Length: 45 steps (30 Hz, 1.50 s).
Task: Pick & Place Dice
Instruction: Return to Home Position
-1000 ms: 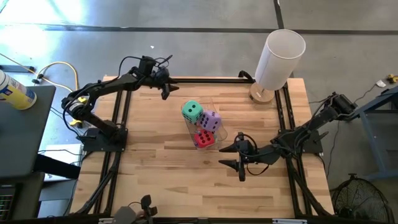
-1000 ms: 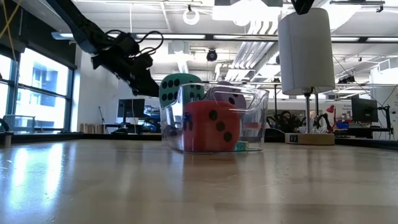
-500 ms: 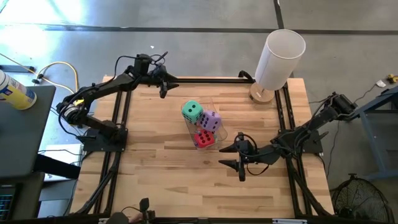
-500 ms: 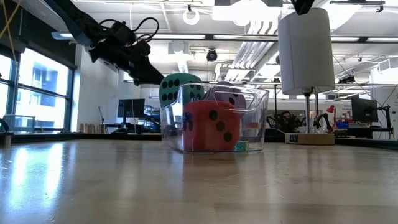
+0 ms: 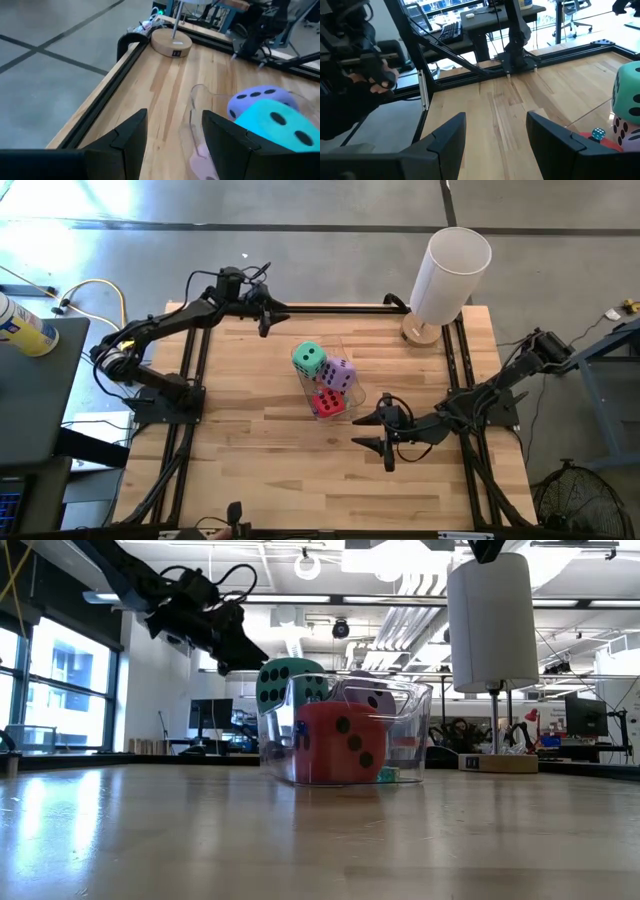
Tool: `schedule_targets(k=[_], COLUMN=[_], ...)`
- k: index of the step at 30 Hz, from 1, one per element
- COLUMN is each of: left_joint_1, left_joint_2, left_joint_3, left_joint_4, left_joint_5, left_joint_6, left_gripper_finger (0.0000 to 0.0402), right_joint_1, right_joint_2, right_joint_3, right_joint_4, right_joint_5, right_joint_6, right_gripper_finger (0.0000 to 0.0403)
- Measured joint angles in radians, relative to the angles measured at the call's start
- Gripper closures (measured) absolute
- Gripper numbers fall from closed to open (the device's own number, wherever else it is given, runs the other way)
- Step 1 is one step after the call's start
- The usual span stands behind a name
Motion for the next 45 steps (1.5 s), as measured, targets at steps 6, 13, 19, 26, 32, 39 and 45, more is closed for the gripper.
schedule_targets(k=[6,13,19,26,32,39,45], left_joint_1=[-0.041,-0.161,-0.384,-0.670,-0.828,-0.919,-1.023], left_joint_2=[-0.066,-0.217,-0.327,-0.439,-0.526,-0.666,-0.740], left_joint_3=[0.000,0.000,0.000,0.000,0.000,0.000,-0.040], left_joint_4=[-0.001,-0.065,-0.186,-0.256,-0.336,-0.507,-0.593], left_joint_5=[-0.007,-0.045,-0.212,-0.514,-0.748,-0.847,-0.918], left_joint_6=[-0.031,-0.177,-0.196,-0.286,-0.315,-0.383,-0.477], left_gripper_finger=[0.0220,0.0228,0.0283,0.0382,0.0401,0.0401,0.0401], right_joint_1=[0.000,-0.030,-0.069,-0.109,-0.114,-0.120,-0.136], right_joint_2=[0.000,0.000,0.000,-0.044,-0.206,-0.529,-0.819], right_joint_3=[0.000,0.000,0.000,0.000,0.000,-0.048,-0.224], right_joint_4=[-0.054,-0.143,-0.178,-0.262,-0.512,-0.788,-0.567], right_joint_5=[0.000,0.004,-0.003,-0.196,-0.232,-0.228,-0.320], right_joint_6=[-0.020,-0.052,-0.125,-0.239,-0.314,-0.282,-0.442], right_gripper_finger=[0.0211,0.0278,0.0361,0.0398,0.0399,0.0399,0.0399])
